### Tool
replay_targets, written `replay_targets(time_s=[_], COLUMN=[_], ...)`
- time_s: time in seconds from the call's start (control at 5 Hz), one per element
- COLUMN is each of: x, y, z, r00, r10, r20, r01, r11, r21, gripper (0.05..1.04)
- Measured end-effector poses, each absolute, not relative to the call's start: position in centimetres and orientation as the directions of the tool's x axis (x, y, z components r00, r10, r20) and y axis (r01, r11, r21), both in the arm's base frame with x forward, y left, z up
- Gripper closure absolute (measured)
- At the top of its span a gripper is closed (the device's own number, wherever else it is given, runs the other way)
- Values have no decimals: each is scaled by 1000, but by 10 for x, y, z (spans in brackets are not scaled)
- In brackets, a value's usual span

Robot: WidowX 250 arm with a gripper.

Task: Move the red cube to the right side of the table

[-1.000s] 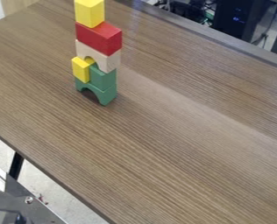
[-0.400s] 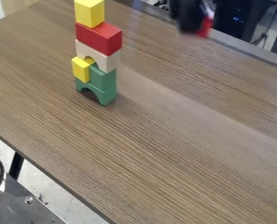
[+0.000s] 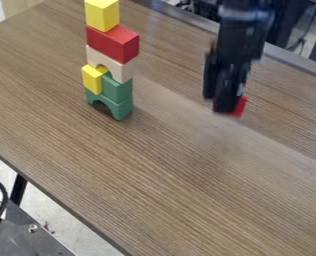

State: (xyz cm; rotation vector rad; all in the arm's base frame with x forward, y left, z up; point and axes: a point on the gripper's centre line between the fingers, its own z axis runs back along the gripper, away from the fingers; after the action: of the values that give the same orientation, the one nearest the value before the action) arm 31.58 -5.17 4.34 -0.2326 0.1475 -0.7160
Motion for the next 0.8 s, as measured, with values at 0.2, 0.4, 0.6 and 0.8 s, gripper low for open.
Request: replay_targets(time_s=[0.2,0.4,0.6,0.8], x=[315,319,320,302], y=[-55,-53,-49,-36], z=[21,10,12,25], r00=[771,780,773,774], r10=[-637,-623,-632,-632], r20=[6,62,60,27], r01=[614,619,630,626], r11=[740,754,752,759], r21=[-272,-221,-196,-177], gripper=[507,426,226,95])
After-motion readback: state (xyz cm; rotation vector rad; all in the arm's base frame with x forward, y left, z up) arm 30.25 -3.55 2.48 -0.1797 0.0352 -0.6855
